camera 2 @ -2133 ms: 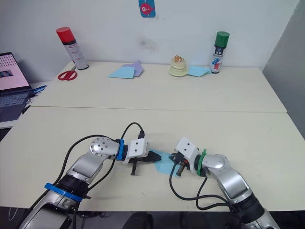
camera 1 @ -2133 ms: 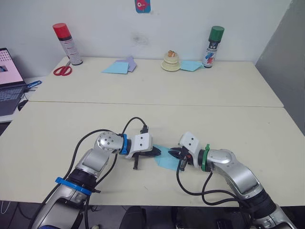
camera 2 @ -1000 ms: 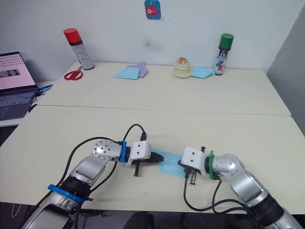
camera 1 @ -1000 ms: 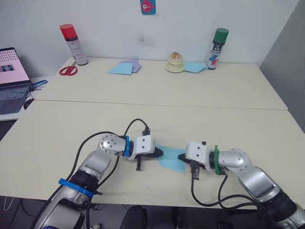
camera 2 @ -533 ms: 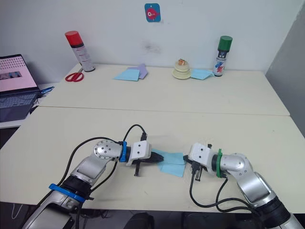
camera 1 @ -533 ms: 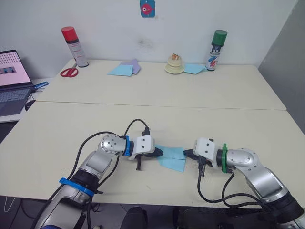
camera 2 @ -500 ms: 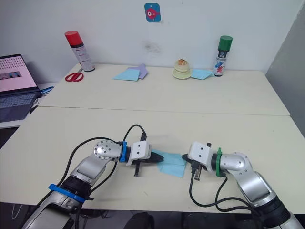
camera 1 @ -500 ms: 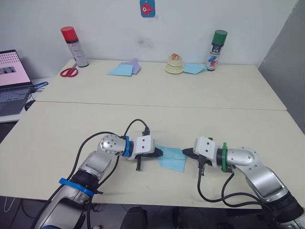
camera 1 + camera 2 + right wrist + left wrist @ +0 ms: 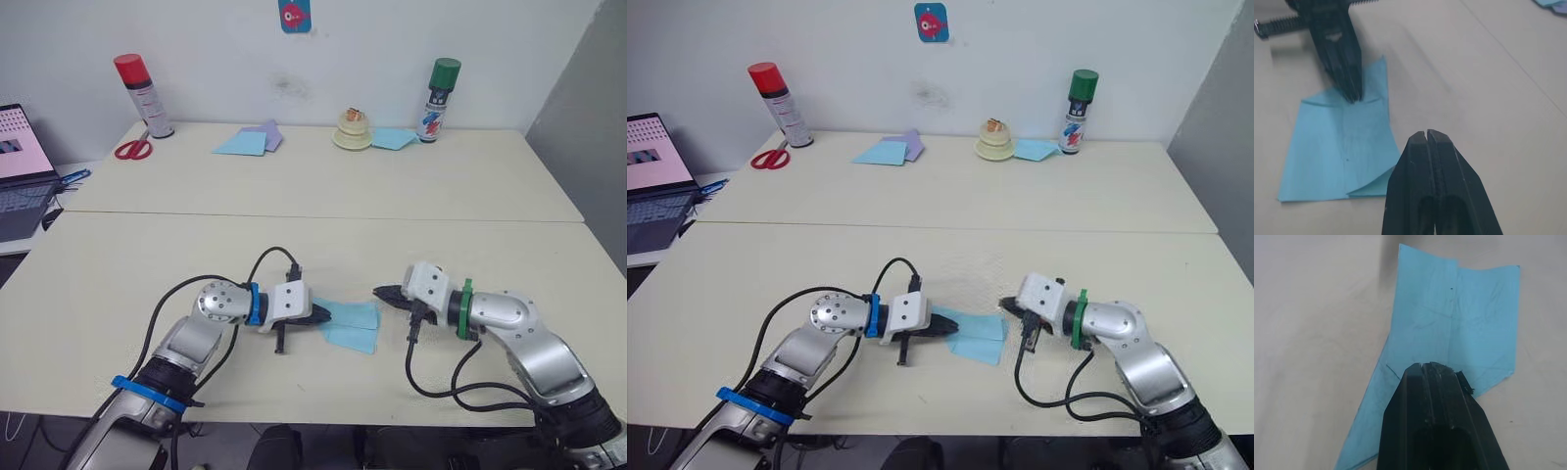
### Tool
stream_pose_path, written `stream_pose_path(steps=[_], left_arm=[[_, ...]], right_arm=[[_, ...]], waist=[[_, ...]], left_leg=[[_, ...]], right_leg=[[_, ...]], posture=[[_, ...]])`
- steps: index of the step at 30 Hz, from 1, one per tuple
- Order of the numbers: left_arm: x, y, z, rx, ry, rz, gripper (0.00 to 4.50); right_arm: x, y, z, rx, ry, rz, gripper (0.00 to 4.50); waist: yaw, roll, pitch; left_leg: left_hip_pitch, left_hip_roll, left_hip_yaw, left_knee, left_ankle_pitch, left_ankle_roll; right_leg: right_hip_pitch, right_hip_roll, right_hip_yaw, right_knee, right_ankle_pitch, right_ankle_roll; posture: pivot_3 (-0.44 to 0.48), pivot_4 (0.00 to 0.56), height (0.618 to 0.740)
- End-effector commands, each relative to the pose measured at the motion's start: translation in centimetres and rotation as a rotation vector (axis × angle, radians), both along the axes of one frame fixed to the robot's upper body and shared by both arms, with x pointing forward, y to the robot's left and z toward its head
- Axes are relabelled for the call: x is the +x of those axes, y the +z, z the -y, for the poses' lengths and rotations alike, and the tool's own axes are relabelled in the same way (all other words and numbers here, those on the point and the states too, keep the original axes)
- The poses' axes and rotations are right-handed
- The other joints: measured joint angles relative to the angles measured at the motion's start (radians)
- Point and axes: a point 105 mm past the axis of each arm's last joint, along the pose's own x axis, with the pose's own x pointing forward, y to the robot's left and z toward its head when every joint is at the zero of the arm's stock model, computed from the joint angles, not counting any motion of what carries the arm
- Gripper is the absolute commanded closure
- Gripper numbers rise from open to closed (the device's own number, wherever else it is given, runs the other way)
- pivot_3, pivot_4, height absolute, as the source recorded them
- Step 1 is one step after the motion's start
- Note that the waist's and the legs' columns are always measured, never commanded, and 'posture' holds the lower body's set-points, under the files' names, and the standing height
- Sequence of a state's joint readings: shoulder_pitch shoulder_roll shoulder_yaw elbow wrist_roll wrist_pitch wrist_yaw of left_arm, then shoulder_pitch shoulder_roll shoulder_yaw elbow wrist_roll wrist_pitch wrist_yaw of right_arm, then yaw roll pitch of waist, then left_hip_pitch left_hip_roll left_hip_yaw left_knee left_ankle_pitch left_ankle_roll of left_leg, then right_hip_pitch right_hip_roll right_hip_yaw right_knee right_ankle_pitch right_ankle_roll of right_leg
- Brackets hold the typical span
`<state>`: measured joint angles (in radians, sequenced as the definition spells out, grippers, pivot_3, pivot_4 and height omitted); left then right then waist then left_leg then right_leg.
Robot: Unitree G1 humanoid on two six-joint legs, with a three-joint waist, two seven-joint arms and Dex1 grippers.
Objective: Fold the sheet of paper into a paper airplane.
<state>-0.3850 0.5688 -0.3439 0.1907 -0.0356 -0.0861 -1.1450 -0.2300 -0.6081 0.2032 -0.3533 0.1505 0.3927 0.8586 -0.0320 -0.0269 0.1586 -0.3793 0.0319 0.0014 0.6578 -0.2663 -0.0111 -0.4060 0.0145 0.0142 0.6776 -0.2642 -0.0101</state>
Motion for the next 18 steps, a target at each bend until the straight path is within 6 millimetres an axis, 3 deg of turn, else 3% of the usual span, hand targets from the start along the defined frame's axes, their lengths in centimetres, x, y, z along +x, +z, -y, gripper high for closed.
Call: stream_pose_path(steps=[1,3,5,11,18], left_arm=[[-0.8,-3.3,-2.7,0.123,0.073,-0.124,4.5],[-0.8,-3.2,-2.7,0.119,0.079,-0.122,4.5],[-0.8,-3.1,-2.7,0.111,0.081,-0.121,4.5],[-1.0,-2.7,-2.6,0.09,0.08,-0.119,4.5],[-1.1,-2.3,-2.3,0.072,0.077,-0.105,4.5]], right_arm=[[-1.2,1.2,-0.6,0.086,0.042,-0.076,4.46],[-1.4,0.8,-0.5,0.093,0.026,-0.117,4.46],[-1.4,0.3,-0.4,0.114,-0.001,-0.169,4.09],[-0.3,-1.6,0.1,0.1,-0.104,-0.244,2.1],[-0.2,-2.6,-1.6,0.158,-0.088,-0.366,2.1]], waist=[[0.0,0.0,0.0],[0.0,0.0,0.0],[0.0,0.0,0.0],[-0.001,0.0,0.0],[-0.001,0.0,0.001]], left_leg=[[0.0,0.0,0.0,-0.001,0.0,0.0],[0.001,0.0,0.0,-0.003,0.0,0.0],[0.001,0.0,0.0,-0.005,0.0,0.0],[0.005,-0.001,0.001,-0.012,0.0,0.0],[0.004,0.0,0.001,-0.013,0.0,0.0]], right_leg=[[0.0,0.0,0.0,0.0,0.0,0.0],[0.0,0.0,0.0,0.0,0.0,0.0],[0.0,0.0,0.0,0.0,0.0,-0.001],[0.0,0.0,0.001,-0.001,-0.001,-0.002],[-0.001,0.001,0.001,-0.002,-0.004,-0.002]], posture=[[0.0,0.15,0.729],[0.0,0.15,0.729],[0.0,0.15,0.729],[0.0,0.15,0.729],[0.0,0.15,0.729]])
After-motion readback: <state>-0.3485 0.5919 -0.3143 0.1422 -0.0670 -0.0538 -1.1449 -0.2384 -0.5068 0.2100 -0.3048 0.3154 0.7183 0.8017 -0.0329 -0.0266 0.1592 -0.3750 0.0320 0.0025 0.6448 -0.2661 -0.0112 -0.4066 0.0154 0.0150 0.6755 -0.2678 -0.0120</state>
